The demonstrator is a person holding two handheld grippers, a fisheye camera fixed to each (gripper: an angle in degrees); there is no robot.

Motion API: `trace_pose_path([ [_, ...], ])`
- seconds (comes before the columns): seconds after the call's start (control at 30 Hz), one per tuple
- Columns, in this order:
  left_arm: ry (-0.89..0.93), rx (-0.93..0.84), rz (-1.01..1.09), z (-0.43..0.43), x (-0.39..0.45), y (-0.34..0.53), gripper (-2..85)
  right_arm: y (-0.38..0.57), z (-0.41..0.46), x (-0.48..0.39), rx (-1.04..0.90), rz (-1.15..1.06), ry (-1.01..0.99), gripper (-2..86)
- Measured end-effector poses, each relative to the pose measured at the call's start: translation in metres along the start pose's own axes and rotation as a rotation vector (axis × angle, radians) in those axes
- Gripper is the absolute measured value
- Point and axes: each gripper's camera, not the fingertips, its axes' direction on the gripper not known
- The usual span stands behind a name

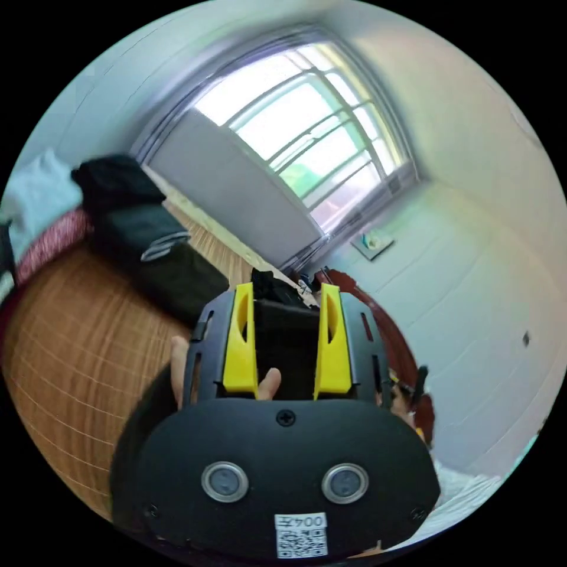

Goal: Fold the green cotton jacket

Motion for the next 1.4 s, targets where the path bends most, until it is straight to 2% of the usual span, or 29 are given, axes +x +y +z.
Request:
trace_pose_path([
  [0.03, 0.031, 0.016, -0.083, 0.011, -0.035, -0.002, 13.6, 0.009, 0.018, 0.009, 0.012, 0.062, -0.02, 7.8],
  [0.1, 0.053, 0.079, -0.11, 0.011, -0.067, 0.002, 12.9, 0.034, 0.029, 0.021, 0.071, 0.079, -0.134, 6.8],
  [0.2, 0.062, 0.074, -0.049, 0.002, -0.092, 0.019, 9.6, 0.093, 0.039, 0.034, 0.116, 0.06, -0.202, 3.9],
  [0.3, 0.042, 0.011, 0.048, -0.024, -0.101, 0.055, 4.6, 0.162, 0.043, 0.038, 0.056, 0.001, -0.236, 0.3],
  [0.47, -0.198, -0.248, 0.168, -0.087, -0.1, 0.159, 0.9, 0.298, 0.035, 0.012, -0.152, -0.153, -0.073, -0.6],
  [0.57, -0.27, -0.363, 0.149, -0.125, -0.104, 0.216, 0.6, 0.353, 0.033, -0.011, -0.216, -0.258, -0.005, -0.7],
  [0.7, -0.3, -0.372, 0.052, -0.169, -0.121, 0.262, 1.1, 0.384, 0.057, -0.02, -0.272, -0.262, 0.026, -0.7],
  [0.77, -0.33, -0.369, 0.012, -0.185, -0.135, 0.277, 1.3, 0.393, 0.093, -0.024, -0.391, -0.261, 0.015, -0.7],
  [0.87, -0.35, -0.365, 0.032, -0.193, -0.143, 0.281, 1.0, 0.392, 0.11, -0.039, -0.397, -0.341, 0.077, -0.7],
  [0.97, -0.51, -0.418, 0.153, -0.181, -0.141, 0.281, 0.4, 0.387, 0.127, -0.046, -0.446, -0.383, 0.082, -0.7],
  [1.07, -0.618, -0.432, 0.283, -0.158, -0.137, 0.269, 0.2, 0.385, 0.142, -0.038, -0.468, -0.335, 0.04, -0.7],
  [1.23, -0.618, -0.431, 0.513, -0.093, -0.121, 0.229, 0.1, 0.394, 0.154, -0.038, -0.412, -0.304, 0.061, -0.6],
  [1.4, -0.604, -0.711, 0.49, -0.025, -0.168, 0.224, 0.0, 0.399, 0.163, -0.044, -0.389, -0.32, 0.122, -0.7],
])
